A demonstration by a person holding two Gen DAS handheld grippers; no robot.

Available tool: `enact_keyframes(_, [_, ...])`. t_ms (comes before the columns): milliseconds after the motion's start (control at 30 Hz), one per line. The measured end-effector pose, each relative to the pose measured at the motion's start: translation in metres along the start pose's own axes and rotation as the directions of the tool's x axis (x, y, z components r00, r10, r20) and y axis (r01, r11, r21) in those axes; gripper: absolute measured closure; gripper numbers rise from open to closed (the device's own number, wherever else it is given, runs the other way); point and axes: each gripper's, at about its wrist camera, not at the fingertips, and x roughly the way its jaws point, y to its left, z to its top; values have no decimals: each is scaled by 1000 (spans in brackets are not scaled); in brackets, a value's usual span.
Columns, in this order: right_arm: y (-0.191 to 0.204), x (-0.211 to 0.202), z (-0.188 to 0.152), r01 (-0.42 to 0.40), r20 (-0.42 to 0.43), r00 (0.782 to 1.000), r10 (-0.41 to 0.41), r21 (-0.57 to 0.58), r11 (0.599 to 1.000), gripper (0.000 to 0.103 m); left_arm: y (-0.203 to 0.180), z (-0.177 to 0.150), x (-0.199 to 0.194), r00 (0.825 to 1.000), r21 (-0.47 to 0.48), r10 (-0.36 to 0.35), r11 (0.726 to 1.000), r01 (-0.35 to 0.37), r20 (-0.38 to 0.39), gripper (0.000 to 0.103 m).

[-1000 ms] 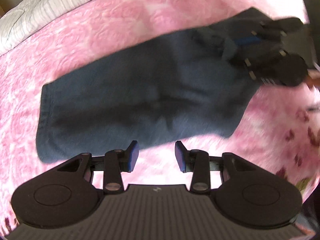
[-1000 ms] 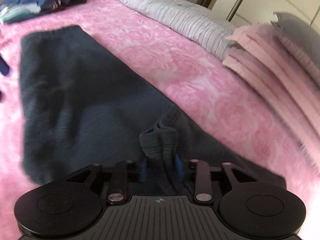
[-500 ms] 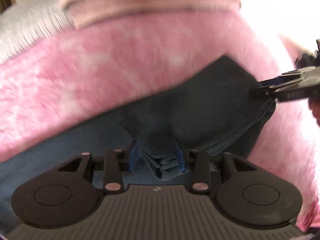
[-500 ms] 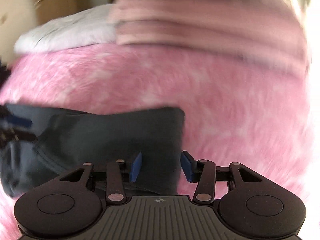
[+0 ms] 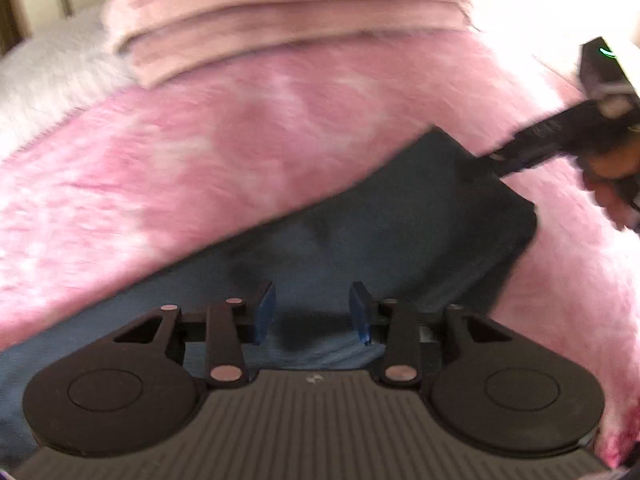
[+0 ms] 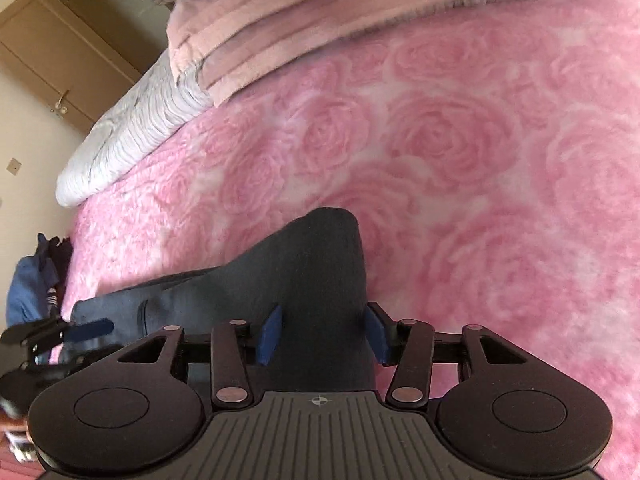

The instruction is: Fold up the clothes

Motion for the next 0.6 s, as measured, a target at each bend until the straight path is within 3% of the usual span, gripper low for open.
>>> enact_keyframes(33, [-7,10,2,-18,-46,999,19,25,1000,22,-4,-2,12,999,23,-7,1000,8,-46,67])
enact_keyframes(100, [-20,22,3,-50,-123,991,59,79,996,22,-6,-8,31,994,45,-13,999,18,-105,66])
enact_keyframes(300, [-37,27,2,-180,-186,960,208,154,972,23,4,-6,37,995,1,-40,999,41,-87,64])
enact_keyframes(400, [-45,30,-5,-211,-153,957,247,218,953,24,4,-3,34,995,-4,-44,999,44,-93,64])
enact_keyframes(433, [-47,30,-5,-210,-141,958,248,240,948,54,5,-2,31,994,-8,-44,999,43,-95,65])
enact_keyframes(467, [-45,29,-5,-199,-139,961,239,248,948,70,6,-1,27,994,-14,-41,999,40,-96,65])
enact_keyframes(600, [-19,15,2,-142,-117,978,171,223,964,78,13,-5,-7,995,-23,26,999,-28,-97,66])
